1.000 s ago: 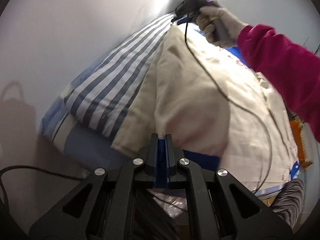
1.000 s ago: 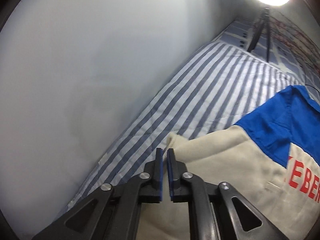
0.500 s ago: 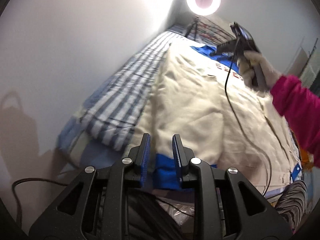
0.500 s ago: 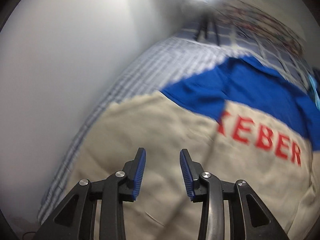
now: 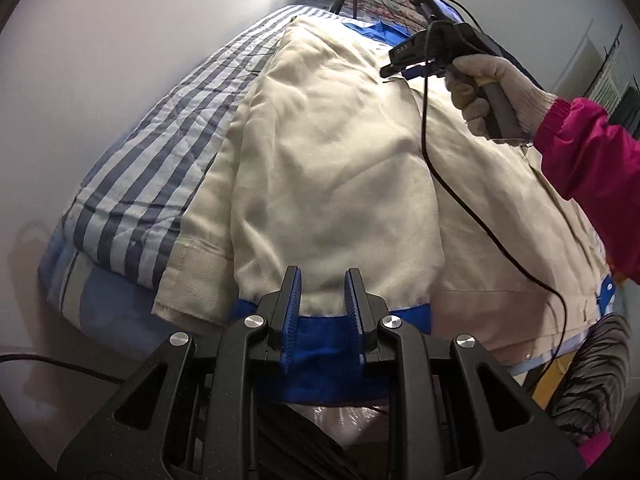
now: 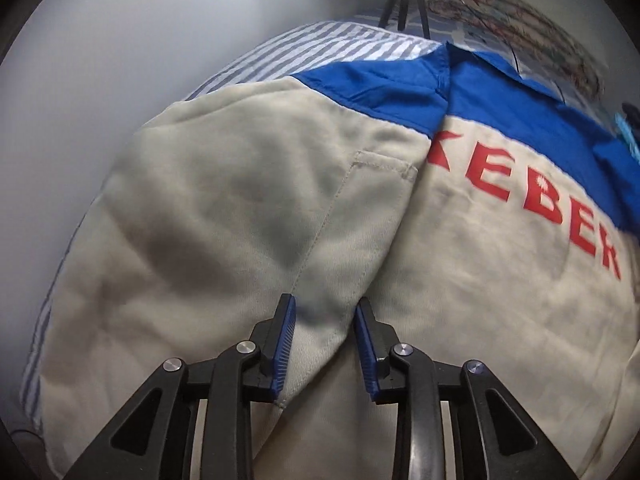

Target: Fold large clothes

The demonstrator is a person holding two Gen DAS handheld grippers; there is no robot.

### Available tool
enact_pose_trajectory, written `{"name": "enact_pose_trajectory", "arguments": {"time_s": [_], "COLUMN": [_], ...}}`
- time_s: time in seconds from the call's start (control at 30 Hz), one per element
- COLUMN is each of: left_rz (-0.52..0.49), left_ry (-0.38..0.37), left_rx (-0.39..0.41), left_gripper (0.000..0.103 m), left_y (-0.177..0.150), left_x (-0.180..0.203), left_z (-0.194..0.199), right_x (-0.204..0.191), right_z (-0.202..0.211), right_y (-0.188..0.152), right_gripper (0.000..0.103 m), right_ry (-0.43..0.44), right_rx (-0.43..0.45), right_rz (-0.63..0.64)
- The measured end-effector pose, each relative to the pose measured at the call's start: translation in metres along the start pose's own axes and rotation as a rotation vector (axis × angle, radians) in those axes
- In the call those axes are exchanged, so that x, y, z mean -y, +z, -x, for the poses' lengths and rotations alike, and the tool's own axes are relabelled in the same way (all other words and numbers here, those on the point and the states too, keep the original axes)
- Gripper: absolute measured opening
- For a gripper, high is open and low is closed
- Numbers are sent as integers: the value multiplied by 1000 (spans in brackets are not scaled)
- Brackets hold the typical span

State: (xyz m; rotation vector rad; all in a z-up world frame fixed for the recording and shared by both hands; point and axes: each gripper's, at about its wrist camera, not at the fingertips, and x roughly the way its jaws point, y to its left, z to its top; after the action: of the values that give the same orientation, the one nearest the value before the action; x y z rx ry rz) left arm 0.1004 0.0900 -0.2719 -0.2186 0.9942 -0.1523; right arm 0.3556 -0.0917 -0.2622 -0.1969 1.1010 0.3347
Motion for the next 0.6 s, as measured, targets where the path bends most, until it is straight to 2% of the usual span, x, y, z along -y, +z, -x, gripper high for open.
{"name": "enact_pose_trajectory", "arguments": {"time_s": [0.1, 0.13, 0.17, 0.23, 0.4, 0.5, 0.6], "left_rz": [41, 49, 61, 77, 89, 110, 133], "left_ry": [-14, -10, 2, 13, 32, 30, 15], "left_rx": [42, 62, 91, 122, 121, 105, 70], "left_gripper": [21, 27, 42, 60, 60, 60, 60], "left_y": [-2, -4, -4, -1, 17, 25, 26], "left_x": [-10, -14, -20, -29, -43, -52, -59], "left_z": [24, 33, 44, 53, 46, 32, 18], "right_x": [8, 12, 15, 20, 24, 10, -9], "right_z": [21, 32, 44, 73, 135, 153, 154], "right_y": [-3, -5, -9, -18, -53, -79, -106], "right_gripper": [30, 30, 30, 31, 34, 34, 34], "right_ry": [-13, 15, 45, 96, 257, 328, 371], "right_rx": [25, 38, 55, 103, 179, 171, 136], "right_rz": [-19, -31, -39, -36, -35, -4, 28]}}
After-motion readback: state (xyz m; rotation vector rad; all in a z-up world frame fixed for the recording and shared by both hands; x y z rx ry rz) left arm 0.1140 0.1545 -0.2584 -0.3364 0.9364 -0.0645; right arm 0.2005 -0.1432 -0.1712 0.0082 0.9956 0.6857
